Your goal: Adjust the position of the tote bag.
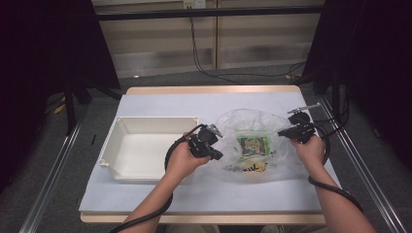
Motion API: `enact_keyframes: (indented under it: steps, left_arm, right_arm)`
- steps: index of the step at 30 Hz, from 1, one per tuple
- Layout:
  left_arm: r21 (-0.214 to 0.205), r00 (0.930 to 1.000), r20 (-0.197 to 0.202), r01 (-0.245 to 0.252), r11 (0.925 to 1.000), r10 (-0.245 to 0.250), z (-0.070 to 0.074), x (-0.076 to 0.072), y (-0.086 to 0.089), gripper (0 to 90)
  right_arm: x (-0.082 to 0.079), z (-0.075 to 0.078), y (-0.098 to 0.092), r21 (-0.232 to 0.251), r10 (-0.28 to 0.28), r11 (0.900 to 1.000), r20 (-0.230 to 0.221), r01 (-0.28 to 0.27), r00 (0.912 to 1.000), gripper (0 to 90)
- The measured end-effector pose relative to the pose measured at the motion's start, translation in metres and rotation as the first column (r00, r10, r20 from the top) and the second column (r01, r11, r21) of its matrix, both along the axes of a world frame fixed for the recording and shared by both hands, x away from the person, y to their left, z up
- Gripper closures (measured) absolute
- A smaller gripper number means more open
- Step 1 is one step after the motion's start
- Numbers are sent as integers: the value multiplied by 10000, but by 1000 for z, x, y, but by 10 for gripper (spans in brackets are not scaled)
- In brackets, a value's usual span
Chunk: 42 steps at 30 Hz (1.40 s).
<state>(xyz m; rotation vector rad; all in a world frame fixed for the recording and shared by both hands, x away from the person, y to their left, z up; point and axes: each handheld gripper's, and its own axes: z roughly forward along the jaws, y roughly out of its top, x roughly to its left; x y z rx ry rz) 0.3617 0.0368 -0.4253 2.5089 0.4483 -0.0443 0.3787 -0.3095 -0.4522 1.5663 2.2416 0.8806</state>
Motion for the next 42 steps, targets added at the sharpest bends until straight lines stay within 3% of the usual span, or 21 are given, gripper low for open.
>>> enact_keyframes:
  steps: [11,16,19,20,22,24,26,27,30,36,37,39,42]
  left_arm:
    - [105,10000,-26,-22,9999,22,0,-1,-1,900]
    - [-92,9998,-67,-169,9998,168,1,0,1,900]
    - [-271,9998,-92,-191,9994,189,2,1,2,900]
    - [-522,9985,-164,-536,9972,528,2,-1,1,900]
    - [-393,9998,-14,-222,9990,222,5,1,3,896]
    - [-462,9996,16,-288,9985,290,7,0,2,889]
    - [-824,9980,-82,-628,9946,624,8,-3,-1,875]
    - [-721,9991,42,-425,9965,429,9,-2,0,857]
    - [-975,9986,-51,-530,9938,528,12,-4,-2,809]
    - [-1494,9963,79,-832,9853,853,19,-6,-3,690]
    - [-1340,9971,137,-717,9884,742,21,-6,-3,683]
    - [-1539,9964,92,-816,9847,840,23,-7,-4,685]
    - [-1569,9969,297,-668,9853,723,26,-9,-7,680]
  right_arm:
    - [-1,-8,-17,-159,-460,9988,-297,456,9985,900]
    - [-6,-5,-15,-137,-298,9995,-186,296,9994,885]
    - [-10,1,-9,-210,-38,9998,14,38,10000,834]
    - [-13,3,-6,-111,-8,9999,18,8,10000,826]
    - [-17,8,-1,-71,165,9998,188,-163,9997,779]
    - [-22,13,4,-195,276,9994,396,-268,9988,755]
    - [-28,19,9,-281,476,9986,688,-458,9965,723]
    - [-31,22,12,-209,533,9984,735,-519,9959,711]
    - [-38,28,17,-311,840,9962,939,-814,9920,688]
    - [-54,34,26,-278,1287,9916,1016,-1265,9865,689]
    - [-56,33,28,-335,1349,9907,1028,-1321,9855,692]
    - [-59,33,32,-383,1487,9886,1043,-1454,9834,692]
    - [-61,33,35,-423,1633,9863,1041,-1597,9811,692]
